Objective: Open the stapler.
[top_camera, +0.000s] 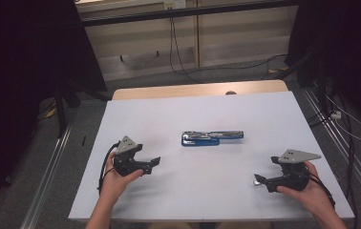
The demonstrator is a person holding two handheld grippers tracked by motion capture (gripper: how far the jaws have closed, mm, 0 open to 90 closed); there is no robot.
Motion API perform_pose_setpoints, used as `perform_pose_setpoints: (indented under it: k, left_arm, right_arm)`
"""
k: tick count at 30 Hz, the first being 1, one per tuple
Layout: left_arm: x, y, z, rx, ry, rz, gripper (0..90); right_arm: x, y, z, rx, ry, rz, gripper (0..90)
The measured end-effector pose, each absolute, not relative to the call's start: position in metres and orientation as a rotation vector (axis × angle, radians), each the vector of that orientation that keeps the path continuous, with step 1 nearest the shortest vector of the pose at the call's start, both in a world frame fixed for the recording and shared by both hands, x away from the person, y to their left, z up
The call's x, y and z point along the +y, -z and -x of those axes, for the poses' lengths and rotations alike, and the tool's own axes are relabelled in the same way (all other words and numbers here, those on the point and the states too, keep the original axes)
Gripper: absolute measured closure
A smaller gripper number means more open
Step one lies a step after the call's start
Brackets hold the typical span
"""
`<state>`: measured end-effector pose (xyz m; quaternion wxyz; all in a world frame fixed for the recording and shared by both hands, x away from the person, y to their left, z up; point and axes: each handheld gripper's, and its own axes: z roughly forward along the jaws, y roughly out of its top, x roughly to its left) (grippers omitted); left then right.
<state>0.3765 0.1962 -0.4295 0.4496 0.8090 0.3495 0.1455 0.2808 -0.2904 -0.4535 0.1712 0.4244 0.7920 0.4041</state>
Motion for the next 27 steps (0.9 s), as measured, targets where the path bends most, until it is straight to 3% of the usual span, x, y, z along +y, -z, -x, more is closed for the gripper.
perform_pose_setpoints:
  k: [19,27]
  left_arm:
    - [0.1986,0.4294,-0.3769,0.873,-0.373,-1.991,9.9]
    - [0.1986,0.4297,-0.3769,0.869,-0.374,-2.002,9.9]
  right_arm:
    - [-0.2957,0.4527,-0.2769,2.275,-1.114,-1.180,11.1]
    - [-0.2912,0.4515,-0.2746,2.350,-1.092,-1.102,21.9]
